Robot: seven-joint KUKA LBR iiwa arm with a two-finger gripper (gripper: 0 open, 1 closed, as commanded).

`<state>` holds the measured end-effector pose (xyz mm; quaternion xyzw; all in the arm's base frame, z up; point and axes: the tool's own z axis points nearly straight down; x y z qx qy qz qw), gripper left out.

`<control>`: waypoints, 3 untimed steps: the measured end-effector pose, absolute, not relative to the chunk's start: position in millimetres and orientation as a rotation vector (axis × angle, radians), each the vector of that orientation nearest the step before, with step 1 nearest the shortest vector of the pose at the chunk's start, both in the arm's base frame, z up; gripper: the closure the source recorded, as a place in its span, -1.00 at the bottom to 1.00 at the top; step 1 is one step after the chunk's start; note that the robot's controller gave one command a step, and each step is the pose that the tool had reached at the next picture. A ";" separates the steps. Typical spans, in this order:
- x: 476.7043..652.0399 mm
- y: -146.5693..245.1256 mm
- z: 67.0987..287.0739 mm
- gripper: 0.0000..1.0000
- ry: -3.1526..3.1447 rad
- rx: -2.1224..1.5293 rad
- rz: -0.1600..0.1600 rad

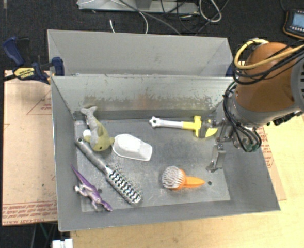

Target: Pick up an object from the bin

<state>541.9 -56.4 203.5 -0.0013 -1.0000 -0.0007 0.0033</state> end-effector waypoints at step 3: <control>491.7 -17.7 140.7 -1.00 -3.131 0.374 0.003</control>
Offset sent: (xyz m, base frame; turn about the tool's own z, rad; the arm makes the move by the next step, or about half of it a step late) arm -0.0557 0.0503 -0.1335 -0.2440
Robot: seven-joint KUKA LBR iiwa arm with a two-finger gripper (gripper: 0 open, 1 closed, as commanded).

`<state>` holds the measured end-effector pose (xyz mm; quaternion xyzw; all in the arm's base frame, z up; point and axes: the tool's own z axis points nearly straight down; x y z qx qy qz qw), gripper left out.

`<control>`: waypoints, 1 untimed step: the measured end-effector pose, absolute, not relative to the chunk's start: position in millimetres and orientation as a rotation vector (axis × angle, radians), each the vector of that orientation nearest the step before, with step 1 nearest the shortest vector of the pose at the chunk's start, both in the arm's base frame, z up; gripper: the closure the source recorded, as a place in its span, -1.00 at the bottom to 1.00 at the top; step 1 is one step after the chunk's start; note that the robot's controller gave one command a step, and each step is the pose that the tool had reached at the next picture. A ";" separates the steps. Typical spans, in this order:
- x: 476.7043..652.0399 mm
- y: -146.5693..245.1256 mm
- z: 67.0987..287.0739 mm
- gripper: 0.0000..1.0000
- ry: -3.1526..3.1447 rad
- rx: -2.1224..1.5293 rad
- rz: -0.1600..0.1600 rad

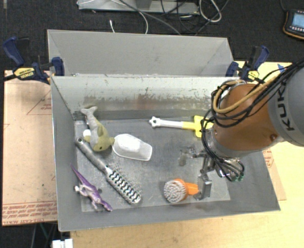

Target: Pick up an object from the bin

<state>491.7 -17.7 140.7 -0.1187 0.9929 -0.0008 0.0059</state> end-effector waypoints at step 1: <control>480.6 6.0 100.4 -1.00 3.108 -0.339 0.004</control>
Offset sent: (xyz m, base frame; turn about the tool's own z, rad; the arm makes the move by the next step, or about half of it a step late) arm -0.0109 0.0180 -0.0707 0.1337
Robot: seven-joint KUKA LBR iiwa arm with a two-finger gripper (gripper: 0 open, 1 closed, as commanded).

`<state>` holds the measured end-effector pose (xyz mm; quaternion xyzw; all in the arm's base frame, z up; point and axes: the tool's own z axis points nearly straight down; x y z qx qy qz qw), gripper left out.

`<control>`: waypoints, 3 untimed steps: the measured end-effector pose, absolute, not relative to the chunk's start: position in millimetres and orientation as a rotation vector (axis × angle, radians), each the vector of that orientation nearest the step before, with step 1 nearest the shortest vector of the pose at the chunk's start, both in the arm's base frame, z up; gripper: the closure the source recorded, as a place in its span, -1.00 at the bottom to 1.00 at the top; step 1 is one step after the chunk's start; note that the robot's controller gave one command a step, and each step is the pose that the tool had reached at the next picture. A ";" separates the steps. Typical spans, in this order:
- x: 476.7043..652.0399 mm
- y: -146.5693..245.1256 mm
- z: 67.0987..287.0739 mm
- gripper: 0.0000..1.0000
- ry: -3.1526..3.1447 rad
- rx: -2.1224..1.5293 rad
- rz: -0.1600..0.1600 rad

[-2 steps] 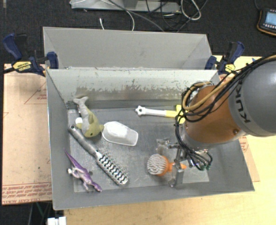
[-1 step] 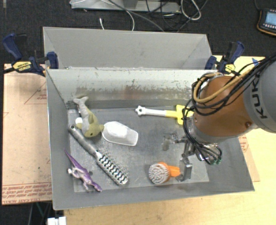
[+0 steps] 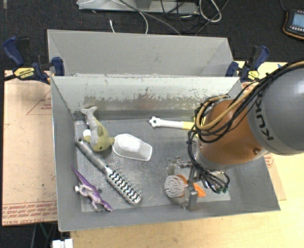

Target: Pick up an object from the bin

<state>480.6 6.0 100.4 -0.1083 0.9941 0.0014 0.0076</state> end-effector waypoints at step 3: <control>479.7 -22.1 69.7 1.00 3.121 -0.100 0.007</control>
Offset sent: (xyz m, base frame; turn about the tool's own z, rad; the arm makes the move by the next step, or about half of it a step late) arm -0.0013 -0.0285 -0.0304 0.1523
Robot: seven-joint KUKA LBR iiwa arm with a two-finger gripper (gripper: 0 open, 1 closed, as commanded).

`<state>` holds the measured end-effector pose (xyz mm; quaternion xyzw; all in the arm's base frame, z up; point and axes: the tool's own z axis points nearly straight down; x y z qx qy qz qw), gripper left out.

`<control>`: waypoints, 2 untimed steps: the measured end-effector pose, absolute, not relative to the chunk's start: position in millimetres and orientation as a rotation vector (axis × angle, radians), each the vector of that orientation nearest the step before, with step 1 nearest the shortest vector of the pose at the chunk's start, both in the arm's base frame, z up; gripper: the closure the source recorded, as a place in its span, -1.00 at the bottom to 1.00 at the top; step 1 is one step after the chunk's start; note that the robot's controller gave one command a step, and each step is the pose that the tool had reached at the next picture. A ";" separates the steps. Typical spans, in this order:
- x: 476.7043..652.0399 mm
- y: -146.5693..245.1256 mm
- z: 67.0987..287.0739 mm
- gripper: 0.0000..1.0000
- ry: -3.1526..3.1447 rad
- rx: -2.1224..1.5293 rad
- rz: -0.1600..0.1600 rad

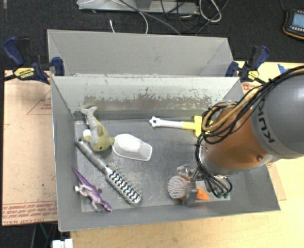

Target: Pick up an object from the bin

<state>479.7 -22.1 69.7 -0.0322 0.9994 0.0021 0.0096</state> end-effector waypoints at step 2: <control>479.1 -21.5 94.0 1.00 3.123 -0.102 0.008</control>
Offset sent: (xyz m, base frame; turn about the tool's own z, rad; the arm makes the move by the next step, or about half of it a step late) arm -0.0014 0.0003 0.0253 -0.0002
